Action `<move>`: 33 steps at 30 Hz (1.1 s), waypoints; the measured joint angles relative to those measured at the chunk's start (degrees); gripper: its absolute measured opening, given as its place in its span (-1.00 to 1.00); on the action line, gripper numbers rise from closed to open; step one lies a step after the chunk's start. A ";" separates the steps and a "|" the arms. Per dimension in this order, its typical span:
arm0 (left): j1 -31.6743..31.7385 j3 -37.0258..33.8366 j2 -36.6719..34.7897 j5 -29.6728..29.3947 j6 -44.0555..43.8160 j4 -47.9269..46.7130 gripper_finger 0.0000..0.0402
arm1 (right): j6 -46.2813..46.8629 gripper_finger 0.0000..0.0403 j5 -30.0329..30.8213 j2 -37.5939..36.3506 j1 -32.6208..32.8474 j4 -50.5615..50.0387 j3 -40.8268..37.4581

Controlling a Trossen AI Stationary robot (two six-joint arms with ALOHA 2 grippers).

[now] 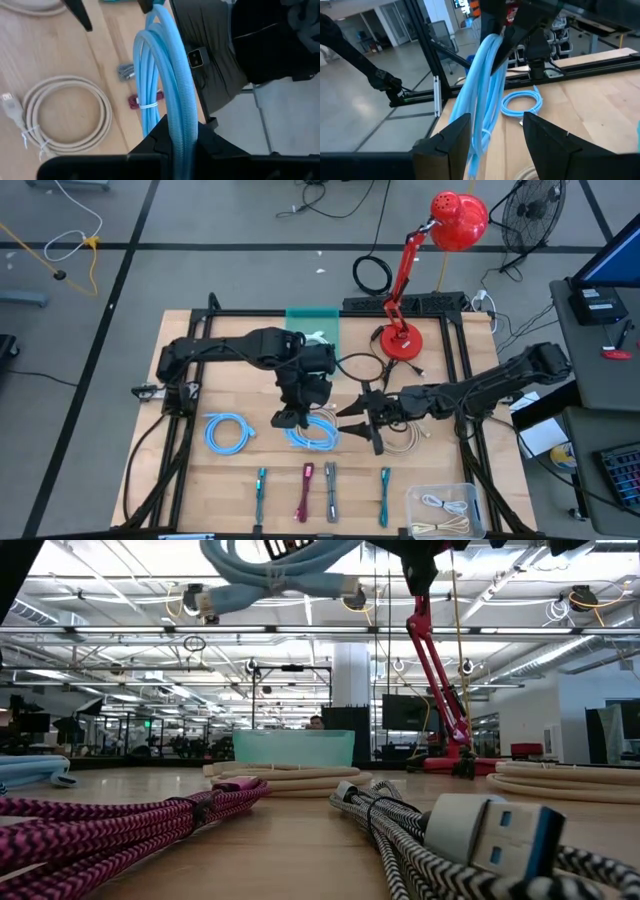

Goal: Pick & Place USB Port
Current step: Put the right blue HDMI cable into the green bin

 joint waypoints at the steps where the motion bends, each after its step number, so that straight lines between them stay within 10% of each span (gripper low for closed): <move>1: 0.10 -0.02 0.02 -0.19 -0.21 -0.15 -0.86 | 0.24 -0.15 -0.76 0.15 -0.15 0.05 0.00; 33: 2.57 -0.07 0.00 -3.66 -3.02 0.90 -0.86 | 1.42 -0.15 -4.01 0.34 0.40 2.67 0.00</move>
